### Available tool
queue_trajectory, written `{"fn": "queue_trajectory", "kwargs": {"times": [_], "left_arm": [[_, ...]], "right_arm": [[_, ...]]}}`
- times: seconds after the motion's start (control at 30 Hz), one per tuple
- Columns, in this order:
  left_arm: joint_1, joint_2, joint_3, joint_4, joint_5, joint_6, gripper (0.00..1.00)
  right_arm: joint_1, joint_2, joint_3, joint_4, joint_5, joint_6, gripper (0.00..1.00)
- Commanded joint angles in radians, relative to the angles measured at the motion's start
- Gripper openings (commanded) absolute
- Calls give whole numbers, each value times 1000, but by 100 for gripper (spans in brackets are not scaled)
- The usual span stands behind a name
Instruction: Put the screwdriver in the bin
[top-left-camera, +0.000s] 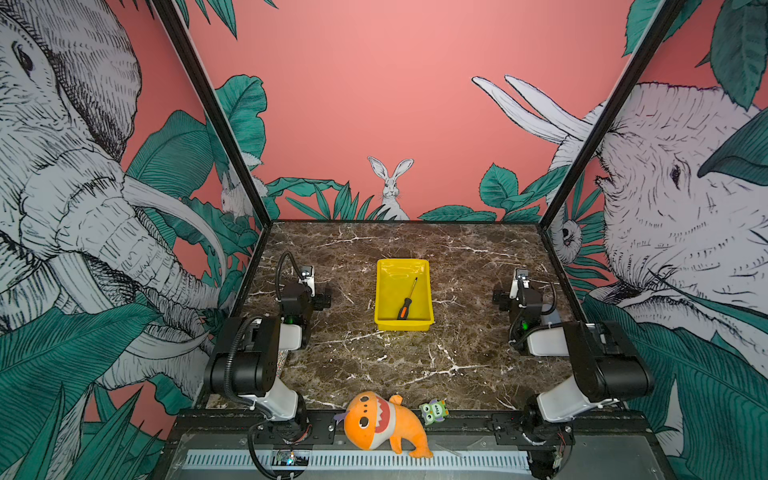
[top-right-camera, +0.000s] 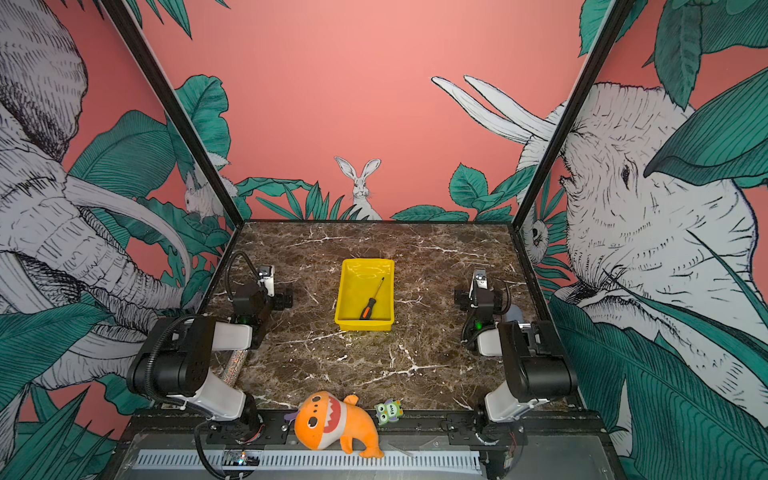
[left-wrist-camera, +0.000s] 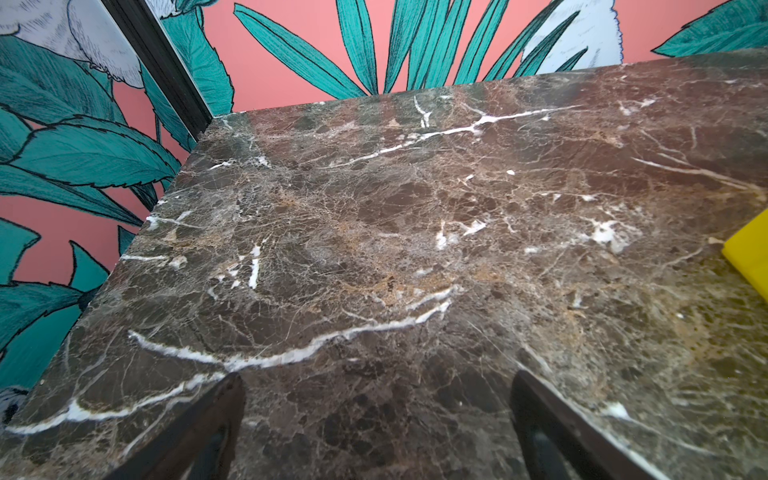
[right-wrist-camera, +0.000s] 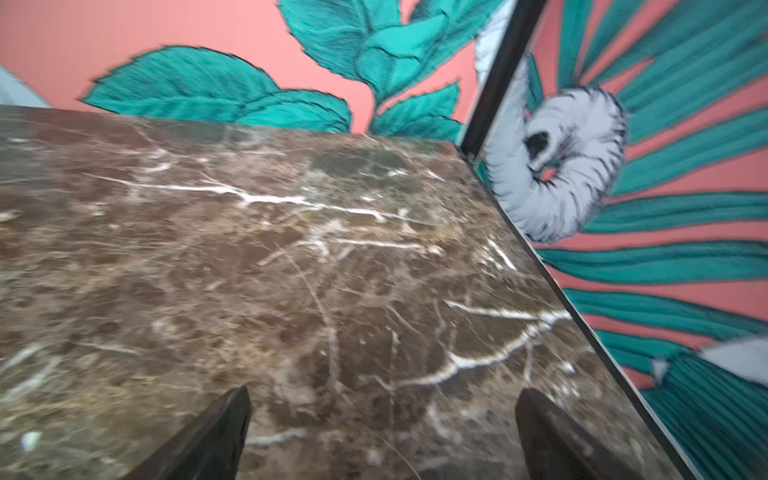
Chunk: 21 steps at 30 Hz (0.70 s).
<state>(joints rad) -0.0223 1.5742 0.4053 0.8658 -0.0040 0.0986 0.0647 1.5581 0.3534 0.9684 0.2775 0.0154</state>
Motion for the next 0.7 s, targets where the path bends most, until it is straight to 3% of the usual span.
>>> {"fn": "queue_trajectory", "kwargs": {"times": [0.0,0.17,0.67], "left_arm": [[-4,-20,13,-7,7,13,100],[-4,-20,13,-6,8,14,100],[-7,-19,20,-22,9,15,100]], "right_arm": [[-4,-10,-22,56,81,36,99],[-5,-12,17,-22,-198,-61,99],[-11,-9,22,-28,-187,-49,99]]}}
